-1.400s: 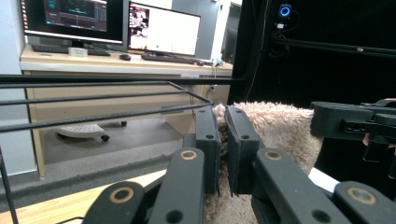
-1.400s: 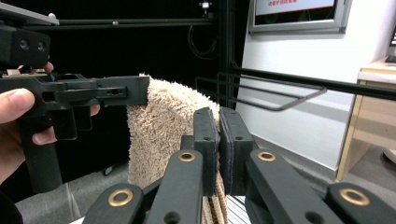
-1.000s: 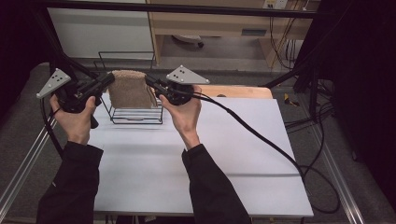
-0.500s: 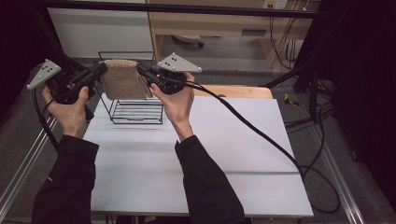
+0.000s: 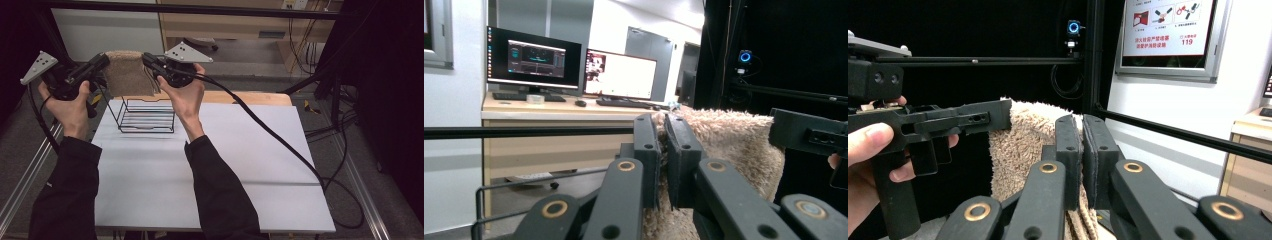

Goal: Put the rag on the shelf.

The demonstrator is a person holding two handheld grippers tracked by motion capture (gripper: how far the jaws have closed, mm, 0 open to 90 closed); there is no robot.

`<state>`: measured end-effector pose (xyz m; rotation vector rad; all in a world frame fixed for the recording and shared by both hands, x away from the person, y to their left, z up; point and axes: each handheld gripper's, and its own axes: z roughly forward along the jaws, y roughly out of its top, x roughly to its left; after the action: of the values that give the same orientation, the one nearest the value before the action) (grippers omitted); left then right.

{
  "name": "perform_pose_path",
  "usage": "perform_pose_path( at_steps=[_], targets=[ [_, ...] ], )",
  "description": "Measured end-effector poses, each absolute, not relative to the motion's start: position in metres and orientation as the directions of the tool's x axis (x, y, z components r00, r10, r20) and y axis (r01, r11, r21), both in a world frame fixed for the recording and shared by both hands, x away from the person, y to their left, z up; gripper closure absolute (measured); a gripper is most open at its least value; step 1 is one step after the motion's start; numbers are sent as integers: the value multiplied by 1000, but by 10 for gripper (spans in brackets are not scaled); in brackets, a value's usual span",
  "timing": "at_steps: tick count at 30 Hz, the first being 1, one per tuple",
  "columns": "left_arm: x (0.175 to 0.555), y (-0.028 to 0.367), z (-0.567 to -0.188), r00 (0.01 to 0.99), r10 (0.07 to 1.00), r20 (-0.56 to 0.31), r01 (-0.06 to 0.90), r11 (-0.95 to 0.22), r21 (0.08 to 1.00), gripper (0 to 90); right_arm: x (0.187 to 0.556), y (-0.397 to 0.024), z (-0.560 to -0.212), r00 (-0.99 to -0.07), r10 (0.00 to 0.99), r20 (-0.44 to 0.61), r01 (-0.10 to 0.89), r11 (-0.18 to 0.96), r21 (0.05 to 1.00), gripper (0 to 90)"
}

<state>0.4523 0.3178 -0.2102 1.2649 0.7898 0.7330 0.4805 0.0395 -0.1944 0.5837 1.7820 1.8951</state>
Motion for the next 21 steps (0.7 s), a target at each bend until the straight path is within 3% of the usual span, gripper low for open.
perform_pose_path(
  at_steps=[21],
  targets=[
    [479,328,-179,519,849,-102,-64,157,986,843,507,55,-167,-785,618,-26,-72,-49,996,865]
  ],
)
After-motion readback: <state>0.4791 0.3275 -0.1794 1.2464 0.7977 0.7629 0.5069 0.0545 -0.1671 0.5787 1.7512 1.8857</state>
